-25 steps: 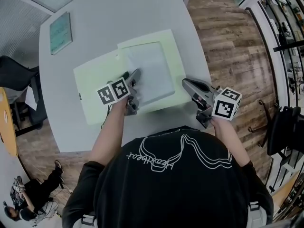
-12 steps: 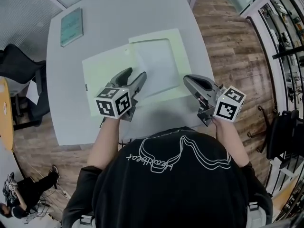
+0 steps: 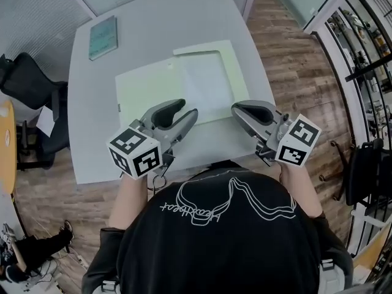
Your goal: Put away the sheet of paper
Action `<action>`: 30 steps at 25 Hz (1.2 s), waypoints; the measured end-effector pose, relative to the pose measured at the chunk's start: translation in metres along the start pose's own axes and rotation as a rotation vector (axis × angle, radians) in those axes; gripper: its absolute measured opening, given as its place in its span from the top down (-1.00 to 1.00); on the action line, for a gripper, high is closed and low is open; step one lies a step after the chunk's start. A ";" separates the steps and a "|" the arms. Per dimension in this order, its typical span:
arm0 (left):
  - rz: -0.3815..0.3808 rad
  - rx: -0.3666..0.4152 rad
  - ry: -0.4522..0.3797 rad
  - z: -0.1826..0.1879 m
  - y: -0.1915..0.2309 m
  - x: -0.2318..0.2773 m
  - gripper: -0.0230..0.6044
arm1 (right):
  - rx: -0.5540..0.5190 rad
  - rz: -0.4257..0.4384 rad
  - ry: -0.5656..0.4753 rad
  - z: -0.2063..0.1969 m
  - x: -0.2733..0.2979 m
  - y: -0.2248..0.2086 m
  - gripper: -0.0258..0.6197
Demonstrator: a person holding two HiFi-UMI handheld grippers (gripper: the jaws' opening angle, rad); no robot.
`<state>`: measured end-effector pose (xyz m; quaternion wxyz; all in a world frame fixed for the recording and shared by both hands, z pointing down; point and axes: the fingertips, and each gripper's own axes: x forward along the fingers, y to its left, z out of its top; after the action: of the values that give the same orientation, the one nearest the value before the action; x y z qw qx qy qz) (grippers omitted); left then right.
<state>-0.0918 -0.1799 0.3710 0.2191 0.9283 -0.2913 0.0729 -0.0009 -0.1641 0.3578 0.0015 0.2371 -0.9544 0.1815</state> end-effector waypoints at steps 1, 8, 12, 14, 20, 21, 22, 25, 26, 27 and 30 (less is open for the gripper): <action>-0.013 0.023 0.001 0.002 -0.009 -0.004 0.43 | -0.010 0.009 -0.002 0.002 0.000 0.008 0.89; -0.031 0.115 -0.038 0.008 -0.048 -0.024 0.84 | -0.026 0.062 -0.027 0.008 -0.005 0.055 0.89; -0.044 0.095 -0.059 0.003 -0.056 -0.030 0.89 | -0.035 0.107 -0.017 -0.001 -0.006 0.076 0.90; -0.048 0.089 -0.060 -0.001 -0.057 -0.032 0.90 | -0.051 0.098 -0.003 -0.007 -0.005 0.079 0.90; -0.070 0.073 -0.055 -0.006 -0.063 -0.035 0.90 | -0.055 0.081 0.004 -0.016 -0.003 0.083 0.90; -0.067 0.074 -0.049 -0.007 -0.063 -0.036 0.90 | -0.055 0.074 0.003 -0.017 -0.004 0.084 0.90; -0.066 0.076 -0.046 -0.008 -0.064 -0.036 0.90 | -0.056 0.068 0.003 -0.018 -0.004 0.084 0.90; -0.068 0.080 -0.047 -0.011 -0.070 -0.039 0.90 | -0.058 0.056 -0.003 -0.020 -0.009 0.087 0.90; -0.068 0.081 -0.047 -0.012 -0.072 -0.039 0.90 | -0.059 0.053 -0.005 -0.021 -0.011 0.088 0.90; -0.067 0.083 -0.046 -0.014 -0.073 -0.040 0.90 | -0.060 0.051 -0.006 -0.022 -0.013 0.090 0.90; -0.064 0.091 -0.044 -0.018 -0.077 -0.042 0.90 | -0.064 0.047 -0.006 -0.024 -0.015 0.094 0.90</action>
<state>-0.0823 -0.0939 0.3483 0.1726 0.9476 -0.2625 0.0584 -0.0319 -0.0720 0.3467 0.0019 0.2150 -0.9650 0.1501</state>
